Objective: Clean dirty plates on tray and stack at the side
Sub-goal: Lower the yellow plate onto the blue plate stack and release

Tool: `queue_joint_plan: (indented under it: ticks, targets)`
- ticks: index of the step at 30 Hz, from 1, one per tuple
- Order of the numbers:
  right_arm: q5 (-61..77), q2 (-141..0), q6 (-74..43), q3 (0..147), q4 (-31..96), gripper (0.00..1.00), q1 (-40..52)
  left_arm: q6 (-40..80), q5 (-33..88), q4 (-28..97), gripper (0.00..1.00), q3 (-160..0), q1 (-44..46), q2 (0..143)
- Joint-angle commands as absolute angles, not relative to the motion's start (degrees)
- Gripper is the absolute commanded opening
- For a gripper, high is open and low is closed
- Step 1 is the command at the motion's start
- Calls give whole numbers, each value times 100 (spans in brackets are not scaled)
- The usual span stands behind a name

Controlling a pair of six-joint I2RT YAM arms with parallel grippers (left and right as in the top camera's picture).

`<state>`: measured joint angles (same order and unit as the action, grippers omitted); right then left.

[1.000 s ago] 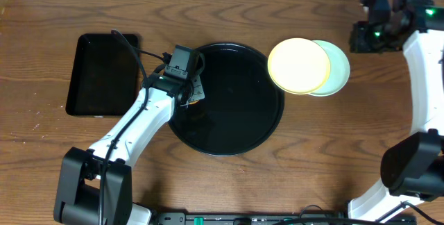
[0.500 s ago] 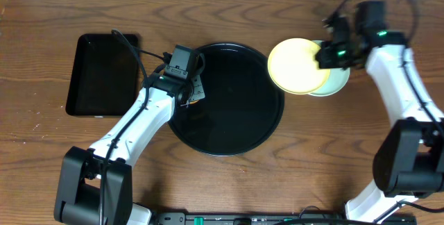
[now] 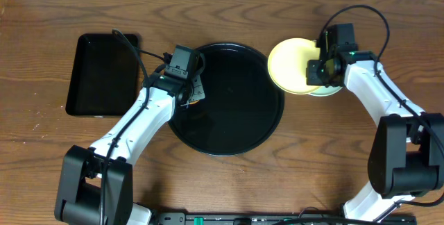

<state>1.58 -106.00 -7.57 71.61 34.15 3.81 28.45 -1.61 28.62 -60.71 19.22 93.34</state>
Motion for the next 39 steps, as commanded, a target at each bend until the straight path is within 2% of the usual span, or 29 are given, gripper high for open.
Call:
queue_joint_plan:
  ticks: [1,7,21,39]
  targets:
    - [-34,-10512,-917,7140,3341,1,189,2812,-150,2884,9,-6016,1920,9402]
    - [412,-10514,-856,7137,3063,1,80,2812,-150,2867,9,-6016,1920,9402]
    - [408,-11072,-1070,7140,2611,1,69,2812,-148,2869,9,-6016,1920,9400]
    - [-681,-11102,-1066,7323,2884,1,-47,2812,-148,2867,9,-6016,1920,9402]
